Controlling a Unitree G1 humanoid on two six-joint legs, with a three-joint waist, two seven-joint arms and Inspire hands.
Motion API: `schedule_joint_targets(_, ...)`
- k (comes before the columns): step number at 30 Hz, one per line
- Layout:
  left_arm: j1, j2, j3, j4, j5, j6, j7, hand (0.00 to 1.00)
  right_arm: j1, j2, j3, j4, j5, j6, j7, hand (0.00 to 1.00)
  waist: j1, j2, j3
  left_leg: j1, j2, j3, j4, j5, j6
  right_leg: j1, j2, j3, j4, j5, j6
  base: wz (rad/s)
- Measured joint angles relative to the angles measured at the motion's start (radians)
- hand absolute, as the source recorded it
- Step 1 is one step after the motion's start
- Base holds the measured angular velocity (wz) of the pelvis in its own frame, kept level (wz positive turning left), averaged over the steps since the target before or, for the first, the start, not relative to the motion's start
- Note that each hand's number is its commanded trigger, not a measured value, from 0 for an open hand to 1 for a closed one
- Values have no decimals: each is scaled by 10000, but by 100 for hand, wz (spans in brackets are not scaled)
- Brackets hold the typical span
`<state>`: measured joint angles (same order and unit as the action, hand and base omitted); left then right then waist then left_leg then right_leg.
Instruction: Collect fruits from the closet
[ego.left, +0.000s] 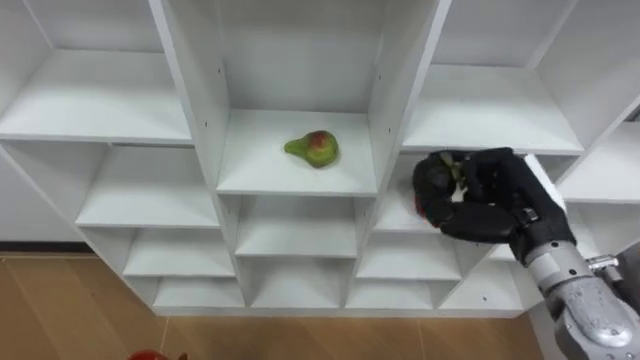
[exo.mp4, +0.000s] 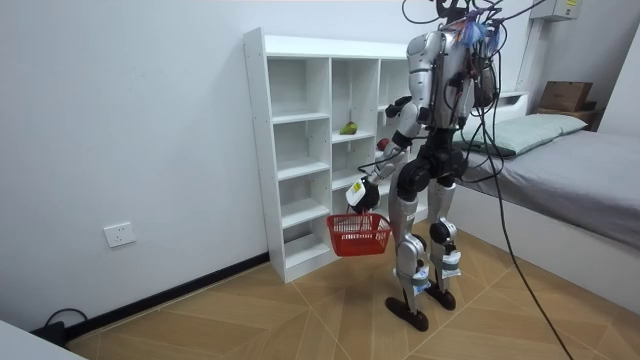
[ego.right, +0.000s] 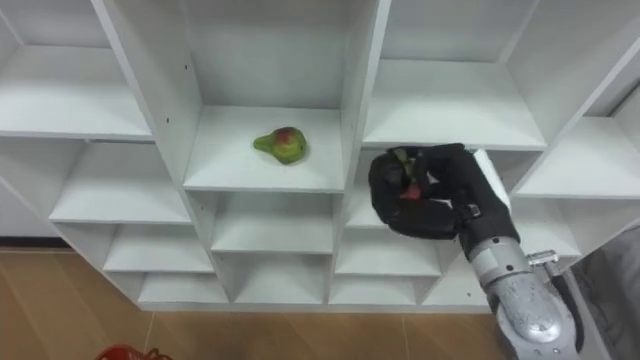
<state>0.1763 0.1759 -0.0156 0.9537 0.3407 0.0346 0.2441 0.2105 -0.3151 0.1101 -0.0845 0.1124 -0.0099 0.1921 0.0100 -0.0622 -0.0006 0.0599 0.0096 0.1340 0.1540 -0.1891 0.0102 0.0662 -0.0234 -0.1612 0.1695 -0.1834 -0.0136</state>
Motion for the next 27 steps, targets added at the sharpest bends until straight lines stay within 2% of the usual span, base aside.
schedule_joint_targets(5, -495, 2, -295, -59, -1035, -35, -294, 100, 237, 59, 947, 470, 62, 203, 977, 100, 250, -2, 12, -5, -2, -13, 0, -1, 1, -10, -17, 65, 4, 0, 0, 0)
schedule_joint_targets(9, -724, -3, -510, -138, -1529, -115, -530, 100, 169, 122, 1385, 1260, -14, 270, 1445, 100, 267, -76, -6, -190, 6, -20, 52, -1, 2, -166, -28, 66, 24, 3, -4, 0)
schedule_joint_targets(10, -815, 2, -681, -137, -1903, -106, -607, 100, 32, 141, 1470, 1642, -16, 327, 1500, 100, 265, -67, 23, -234, 9, -24, 98, -2, 3, -188, -9, 77, 23, 17, -5, 0)
schedule_joint_targets(13, -1040, -89, -1004, -437, -2720, -102, -716, 100, -84, 190, 1537, 2039, -96, 568, 1453, 100, 286, -62, 29, -505, 8, -26, 192, 0, 7, -499, -12, 70, 175, 22, -5, 0)
schedule_joint_targets(17, -1278, -130, -1108, -487, -3160, -105, -790, 100, -293, 265, 1847, 2134, -103, 568, 1280, 100, 406, -73, 55, -524, 14, -22, 207, 5, 15, -559, -28, 190, 185, 30, -16, -8)
schedule_joint_targets(20, -1399, -177, -1194, -486, -4047, -116, -788, 100, -551, 502, 1935, 2655, -273, 570, 1170, 100, 464, -123, 91, -540, 0, -37, 230, 5, 15, -561, -24, 143, 184, 30, -16, 2)
schedule_joint_targets(22, -1413, -275, -1385, -482, -4960, -90, -803, 100, -688, 602, 2156, 3022, -646, 766, 1055, 100, 449, -161, 114, -741, -17, -94, 368, -1, 24, -647, -35, -48, 184, 41, 1, 14)
schedule_joint_targets(23, -1413, -306, -1466, -482, -5120, -80, -819, 100, -695, 615, 2216, 3080, -785, 827, 1054, 100, 452, -157, 117, -796, -19, -109, 388, -9, 38, -677, -38, -71, 183, 42, 2, 17)
schedule_joint_targets(25, -1462, -484, -1482, -444, -5360, 66, -1021, 100, -703, 907, 2231, 3251, -1261, 1097, 1033, 100, 450, -129, 136, -1035, -28, -236, 512, -23, 57, -784, -56, -215, 185, 57, 6, 18)
schedule_joint_targets(27, -1569, -623, -1488, -343, -5444, 116, -1100, 100, -805, 1185, 2231, 3698, -1486, 1113, 918, 100, 443, -116, 143, -1124, -28, -288, 514, -19, 61, -812, -70, -349, 181, 58, 6, 18)
